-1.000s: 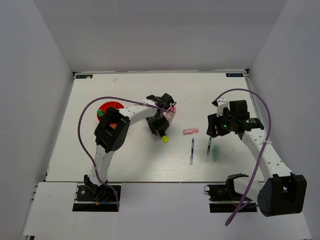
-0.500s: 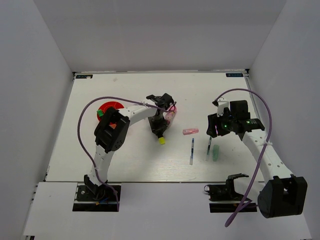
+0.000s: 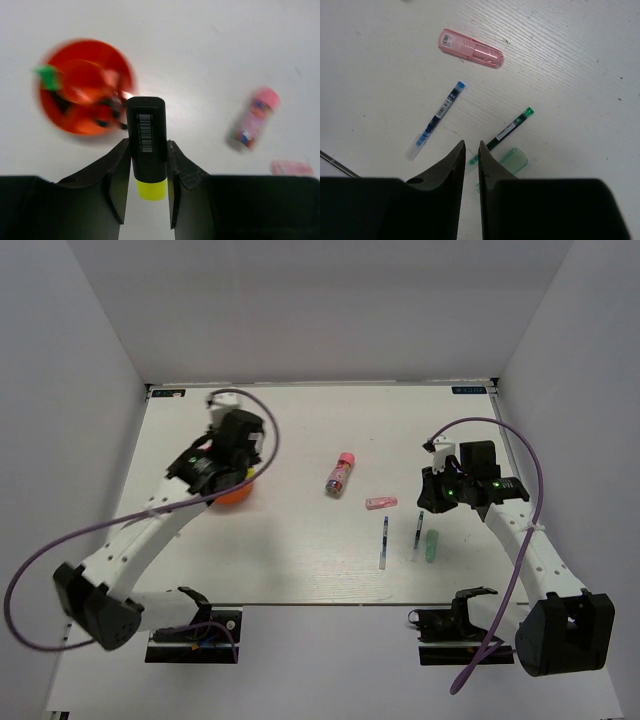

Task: Sort the stationery into containers
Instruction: Grab a piece of stationery with the left arm, then place the stationery into the container

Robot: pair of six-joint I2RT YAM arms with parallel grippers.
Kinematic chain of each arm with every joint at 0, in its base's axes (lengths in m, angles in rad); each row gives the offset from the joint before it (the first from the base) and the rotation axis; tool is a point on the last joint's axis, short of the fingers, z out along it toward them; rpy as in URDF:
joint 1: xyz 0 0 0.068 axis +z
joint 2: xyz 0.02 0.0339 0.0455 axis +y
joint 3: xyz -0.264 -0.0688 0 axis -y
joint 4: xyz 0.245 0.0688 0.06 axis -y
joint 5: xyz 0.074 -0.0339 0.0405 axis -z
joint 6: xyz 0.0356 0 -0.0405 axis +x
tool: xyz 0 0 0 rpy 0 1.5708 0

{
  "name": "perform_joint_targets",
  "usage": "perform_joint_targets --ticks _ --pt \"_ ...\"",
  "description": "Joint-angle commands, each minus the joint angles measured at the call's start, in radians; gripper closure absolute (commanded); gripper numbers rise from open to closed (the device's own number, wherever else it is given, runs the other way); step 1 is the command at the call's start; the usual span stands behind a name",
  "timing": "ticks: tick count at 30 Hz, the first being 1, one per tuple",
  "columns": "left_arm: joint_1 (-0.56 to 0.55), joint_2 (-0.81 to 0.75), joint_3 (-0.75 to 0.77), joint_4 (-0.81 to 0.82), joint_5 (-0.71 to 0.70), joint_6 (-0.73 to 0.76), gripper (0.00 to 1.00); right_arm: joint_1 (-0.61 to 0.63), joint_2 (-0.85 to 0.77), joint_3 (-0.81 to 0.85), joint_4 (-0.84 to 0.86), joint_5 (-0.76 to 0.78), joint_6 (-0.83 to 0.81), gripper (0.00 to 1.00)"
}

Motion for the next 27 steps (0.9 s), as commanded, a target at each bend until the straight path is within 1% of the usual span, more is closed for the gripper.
perform_joint_targets --ticks 1,2,3,4,5,7,11,13,18,20,27 --pt "0.166 -0.131 -0.176 0.146 -0.208 0.146 1.0 -0.001 -0.009 -0.016 0.028 -0.023 -0.004 0.81" --pt "0.201 -0.151 -0.225 0.174 -0.217 0.162 1.0 -0.002 -0.009 -0.018 0.033 -0.025 -0.004 0.81" --pt "0.228 -0.194 -0.244 0.233 -0.22 0.182 1.0 0.001 -0.009 -0.018 0.031 -0.025 -0.003 0.81" --pt "0.315 -0.196 -0.272 0.257 -0.217 0.194 1.0 -0.001 -0.006 -0.018 0.031 -0.026 -0.003 0.81" --pt "0.342 -0.201 -0.289 0.266 -0.212 0.205 1.0 -0.001 -0.006 -0.021 0.03 -0.031 -0.004 0.81" --pt "0.434 -0.195 -0.299 0.292 -0.205 0.202 1.0 0.002 -0.003 -0.018 0.033 -0.034 -0.004 0.81" --pt "0.532 -0.156 -0.316 0.338 -0.168 0.182 1.0 0.001 0.0 -0.019 0.033 -0.029 -0.003 0.81" --pt "0.543 -0.147 -0.342 0.378 -0.165 0.179 1.0 -0.001 -0.001 -0.021 0.034 -0.026 -0.001 0.81" --pt "0.565 -0.081 -0.367 0.416 -0.182 0.132 1.0 0.001 0.006 -0.023 0.038 -0.02 -0.003 0.81" --pt "0.566 -0.052 -0.381 0.45 -0.183 0.116 1.0 -0.002 0.009 -0.021 0.035 -0.018 -0.003 0.81" --pt "0.546 0.011 -0.375 0.482 -0.192 0.078 1.0 -0.002 0.016 -0.023 0.035 -0.003 -0.006 0.81"
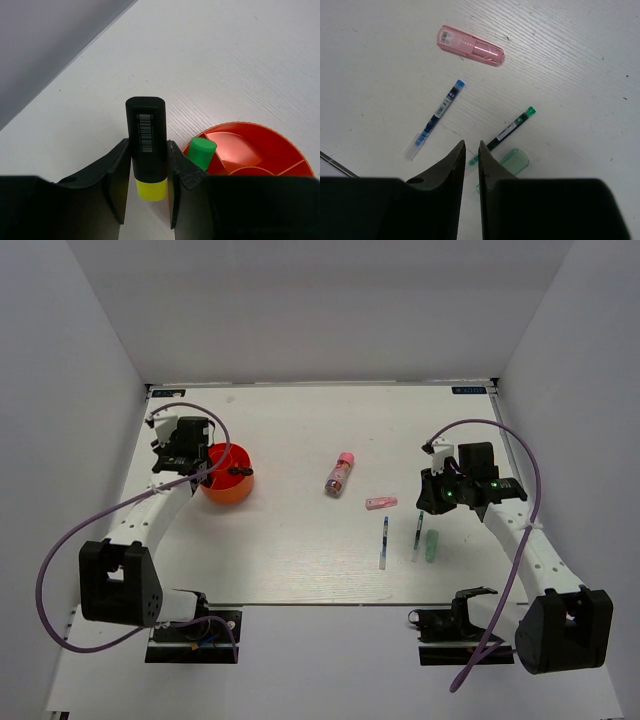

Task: Sort the stationery into containers
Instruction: Place the stationery into the container

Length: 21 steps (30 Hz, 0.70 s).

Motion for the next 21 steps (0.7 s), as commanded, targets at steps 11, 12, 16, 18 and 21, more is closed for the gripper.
perform_joint_targets --ticks 11,12,16,18,21 --pt "-0.061 0.051 0.001 0.096 -0.057 -0.035 1.0 -0.001 0.009 -0.005 0.022 0.006 -0.01 0.81" --pt "-0.063 0.058 0.003 0.097 -0.057 -0.035 1.0 -0.001 0.01 -0.003 0.023 0.006 -0.011 0.81" --pt "-0.076 0.075 0.006 0.111 -0.082 -0.035 1.0 -0.002 0.012 -0.005 0.023 0.006 -0.011 0.81" --pt "-0.082 0.081 0.006 0.119 -0.086 -0.037 1.0 -0.004 0.012 -0.006 0.022 0.008 -0.013 0.81" --pt "-0.086 0.092 0.007 0.126 -0.089 -0.041 1.0 -0.002 0.013 -0.007 0.02 0.006 -0.013 0.81"
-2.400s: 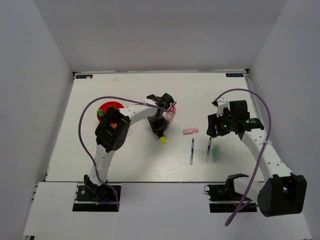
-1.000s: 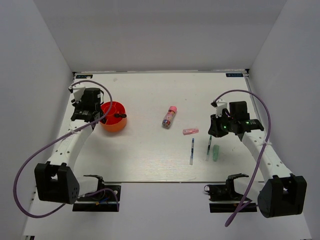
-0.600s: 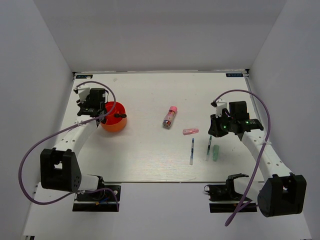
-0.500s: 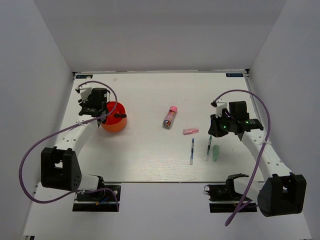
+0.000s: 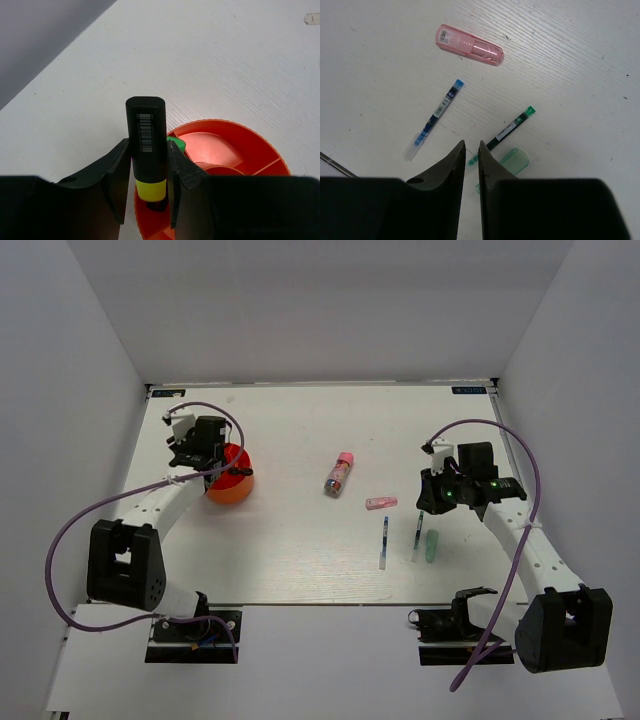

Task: Sort the stationery into containers
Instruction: Place the stationery into the container

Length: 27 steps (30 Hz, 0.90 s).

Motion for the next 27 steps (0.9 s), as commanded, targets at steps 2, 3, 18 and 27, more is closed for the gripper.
perform_joint_targets --ticks 2,3,18,27 --pt "-0.007 0.003 0.012 0.028 -0.033 -0.012 1.0 -0.001 0.01 -0.006 0.022 0.001 -0.012 0.81" --pt "-0.009 0.009 0.015 0.028 -0.033 -0.015 1.0 -0.002 0.01 -0.008 0.023 0.001 -0.012 0.81" --pt "-0.039 0.028 0.003 -0.021 -0.054 -0.076 0.7 0.001 0.015 -0.005 0.02 0.0 -0.015 0.73" --pt "-0.044 0.012 0.007 -0.061 -0.051 -0.087 0.42 -0.002 0.009 -0.003 0.019 0.0 -0.013 0.69"
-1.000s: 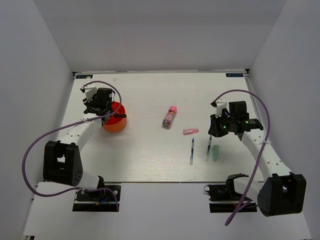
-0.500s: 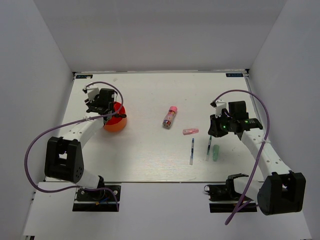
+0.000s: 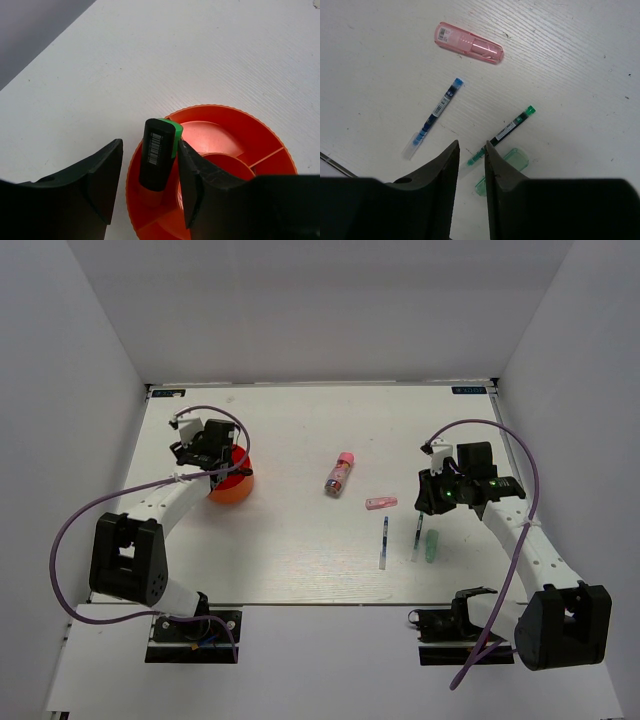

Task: Sort the stationery into containers
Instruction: Place the stationery into the container, then grab a piece of stationery with the right arm

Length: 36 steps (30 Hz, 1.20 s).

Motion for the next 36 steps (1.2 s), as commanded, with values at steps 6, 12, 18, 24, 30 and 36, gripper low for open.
perform_joint_targets --ticks 6,12,18,24,30,36 --pt "-0.01 -0.051 0.016 -0.05 -0.016 -0.023 0.4 -0.001 -0.006 -0.005 0.017 -0.003 -0.007 0.67" --pt "-0.046 -0.198 0.026 -0.113 0.074 0.049 0.91 0.001 0.011 -0.003 0.017 -0.011 -0.045 0.54" --pt "-0.059 -0.555 -0.098 -0.182 0.757 0.326 0.32 0.021 0.147 0.075 -0.052 -0.04 -0.143 0.59" --pt "-0.062 -0.729 -0.213 -0.366 1.021 0.402 0.19 0.033 0.215 0.058 -0.023 -0.325 -0.837 0.3" --pt "-0.064 -0.898 -0.407 -0.311 0.973 0.384 1.0 0.049 0.394 0.156 -0.101 -0.417 -1.267 0.41" --pt "-0.059 -0.901 -0.413 -0.336 0.958 0.379 0.3 0.075 0.611 0.373 -0.196 -0.433 -1.318 0.44"
